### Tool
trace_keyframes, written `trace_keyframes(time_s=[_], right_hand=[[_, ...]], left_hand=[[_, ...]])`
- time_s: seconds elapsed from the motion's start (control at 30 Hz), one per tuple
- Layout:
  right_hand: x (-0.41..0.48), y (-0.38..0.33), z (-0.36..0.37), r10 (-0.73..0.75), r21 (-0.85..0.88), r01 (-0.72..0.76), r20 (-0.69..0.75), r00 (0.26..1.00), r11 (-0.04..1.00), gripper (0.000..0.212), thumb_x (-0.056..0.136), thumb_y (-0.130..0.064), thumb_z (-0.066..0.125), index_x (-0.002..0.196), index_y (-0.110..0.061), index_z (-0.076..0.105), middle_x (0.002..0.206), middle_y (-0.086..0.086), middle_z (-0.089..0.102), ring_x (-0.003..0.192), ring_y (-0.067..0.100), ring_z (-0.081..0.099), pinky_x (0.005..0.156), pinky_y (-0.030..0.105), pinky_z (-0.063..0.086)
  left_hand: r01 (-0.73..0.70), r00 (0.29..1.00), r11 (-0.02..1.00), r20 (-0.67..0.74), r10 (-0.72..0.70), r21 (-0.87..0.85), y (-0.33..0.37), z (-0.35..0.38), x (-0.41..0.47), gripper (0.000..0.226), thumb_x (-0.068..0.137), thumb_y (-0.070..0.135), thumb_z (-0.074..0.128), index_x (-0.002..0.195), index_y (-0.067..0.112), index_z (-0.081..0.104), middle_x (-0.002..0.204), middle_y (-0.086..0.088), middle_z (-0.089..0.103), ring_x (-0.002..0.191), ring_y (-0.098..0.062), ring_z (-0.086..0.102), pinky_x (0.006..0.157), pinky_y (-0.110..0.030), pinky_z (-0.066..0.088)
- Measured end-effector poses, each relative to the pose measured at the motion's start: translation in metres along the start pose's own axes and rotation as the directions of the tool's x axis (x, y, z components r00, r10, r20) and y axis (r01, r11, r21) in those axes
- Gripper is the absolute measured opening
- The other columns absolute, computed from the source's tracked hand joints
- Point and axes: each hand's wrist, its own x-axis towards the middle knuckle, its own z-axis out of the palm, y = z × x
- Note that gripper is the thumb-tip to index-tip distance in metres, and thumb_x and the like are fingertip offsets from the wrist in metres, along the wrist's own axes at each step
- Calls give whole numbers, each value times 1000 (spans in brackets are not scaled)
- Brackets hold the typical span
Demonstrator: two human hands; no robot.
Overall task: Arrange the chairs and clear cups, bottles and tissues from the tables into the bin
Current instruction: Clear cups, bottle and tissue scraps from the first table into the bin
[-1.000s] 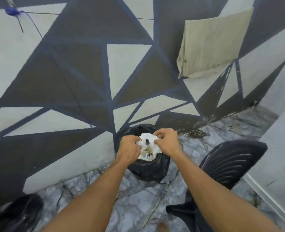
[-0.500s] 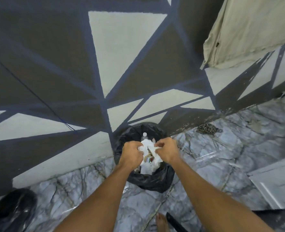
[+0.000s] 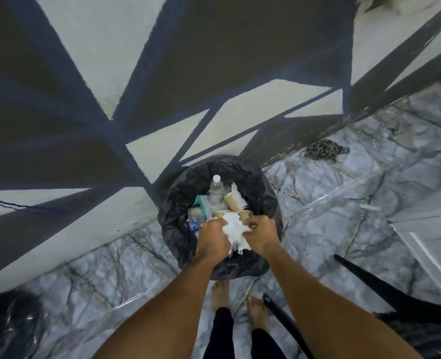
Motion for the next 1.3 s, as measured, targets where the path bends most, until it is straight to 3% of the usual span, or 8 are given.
trace_keyframes(time_s=[0.2, 0.43, 0.57, 0.7, 0.87, 1.0, 1.13, 1.3], right_hand=[[10, 12, -5, -12, -203, 48, 176, 984, 978, 48, 78, -24, 77, 123, -12, 66, 120, 10, 67, 113, 27, 61, 100, 36, 48], [1, 13, -30, 15, -130, 7, 165, 986, 992, 31, 73, -21, 80, 104, -19, 75, 110, 3, 72, 102, 17, 66, 96, 27, 52], [-26, -2, -43, -95, -150, 125, 192, 977, 981, 24, 77, -14, 75, 101, -15, 75, 106, 4, 72, 98, 19, 67, 93, 24, 51], [-60, -30, -36, -242, -200, 294, 249, 938, 935, 23, 79, -12, 72, 101, -14, 75, 104, 4, 72, 98, 21, 67, 90, 27, 52], [-134, -99, 8, -460, -233, 581, 416, 785, 780, 22, 78, -12, 65, 96, -17, 75, 98, 3, 74, 94, 22, 67, 84, 28, 54], [-209, -144, 62, -549, -211, 743, 553, 627, 635, 24, 74, -13, 62, 94, -17, 75, 99, 5, 74, 93, 22, 68, 80, 27, 54], [-296, -167, 116, -583, -199, 868, 670, 459, 454, 33, 75, -13, 64, 106, -18, 73, 111, 3, 72, 105, 22, 65, 89, 30, 53], [-439, -173, 180, -625, -125, 979, 755, 200, 163, 40, 76, -14, 61, 113, -22, 71, 115, 0, 71, 109, 22, 64, 91, 31, 52]], left_hand=[[15, 989, 992, 145, -33, 128, -16, 15, 3, 44, 80, 18, 67, 123, 13, 67, 125, -14, 64, 117, -32, 59, 99, -38, 48], [91, 993, 992, 66, -97, 83, -2, 6, -21, 49, 76, 24, 67, 124, 19, 65, 120, -10, 64, 115, -27, 60, 98, -33, 49], [112, 994, 993, -8, -112, 35, -3, 1, -52, 42, 64, 31, 53, 99, 18, 72, 109, -9, 68, 103, -28, 63, 87, -30, 51], [97, 986, 994, -133, -104, -58, -5, -16, -99, 26, 69, 16, 54, 88, 18, 72, 90, -6, 72, 87, -27, 67, 76, -34, 56], [111, 935, 985, -322, -148, -133, -44, -61, -179, 34, 73, 19, 52, 99, 18, 73, 101, -5, 72, 93, -24, 68, 78, -28, 55], [199, 851, 955, -445, -280, -220, -97, -97, -261, 29, 71, 21, 51, 91, 12, 69, 98, -8, 71, 92, -29, 68, 74, -32, 54], [277, 704, 917, -589, -397, -287, -146, -109, -362, 47, 78, 19, 62, 125, 12, 64, 125, -5, 63, 119, -27, 57, 96, -35, 49], [345, 504, 873, -717, -482, -344, -203, -106, -513, 39, 82, 14, 61, 121, 12, 65, 125, -7, 62, 119, -29, 54, 94, -39, 49]])
